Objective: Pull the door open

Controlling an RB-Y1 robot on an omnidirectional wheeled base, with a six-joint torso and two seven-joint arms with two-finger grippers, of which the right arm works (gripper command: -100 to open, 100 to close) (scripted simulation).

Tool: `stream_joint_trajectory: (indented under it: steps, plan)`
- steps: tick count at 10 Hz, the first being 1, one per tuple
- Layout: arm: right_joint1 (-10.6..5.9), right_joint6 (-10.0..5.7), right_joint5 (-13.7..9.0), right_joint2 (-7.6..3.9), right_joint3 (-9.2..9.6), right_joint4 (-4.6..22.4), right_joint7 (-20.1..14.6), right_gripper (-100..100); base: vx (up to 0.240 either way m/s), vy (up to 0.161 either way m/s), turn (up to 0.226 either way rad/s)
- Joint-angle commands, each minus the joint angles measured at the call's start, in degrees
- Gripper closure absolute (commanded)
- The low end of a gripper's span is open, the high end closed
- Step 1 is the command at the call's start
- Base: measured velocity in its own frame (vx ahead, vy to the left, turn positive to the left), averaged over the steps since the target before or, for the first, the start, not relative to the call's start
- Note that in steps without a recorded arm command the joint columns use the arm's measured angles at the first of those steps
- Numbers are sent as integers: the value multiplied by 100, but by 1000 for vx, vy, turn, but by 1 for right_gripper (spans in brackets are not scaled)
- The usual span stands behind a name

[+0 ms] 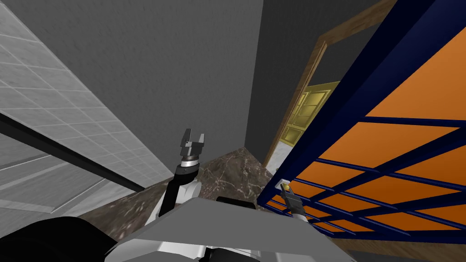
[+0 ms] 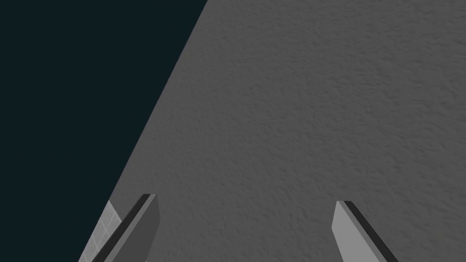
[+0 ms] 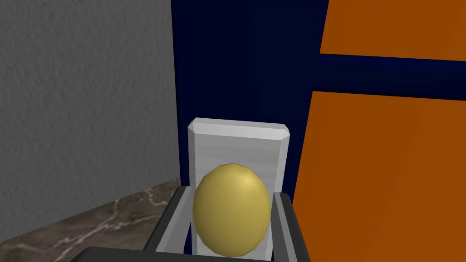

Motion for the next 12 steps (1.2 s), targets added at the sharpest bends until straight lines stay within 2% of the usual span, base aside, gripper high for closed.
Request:
stream_joint_trajectory:
  steps: [1,6,7,8,12]
  plan:
    - [93,-153,55,-78,93,-1,-99,100,-219,-72,134]
    - [300,-584,206,-318,347,75,-393,100,-205,-29,102]
    - [282,-498,191,-287,322,62,-346,100,-85,-16,24]
    - [302,-613,231,-326,385,143,-424,100,-126,-2,149]
    - [314,-852,299,-418,482,297,-569,100,-198,-44,124]
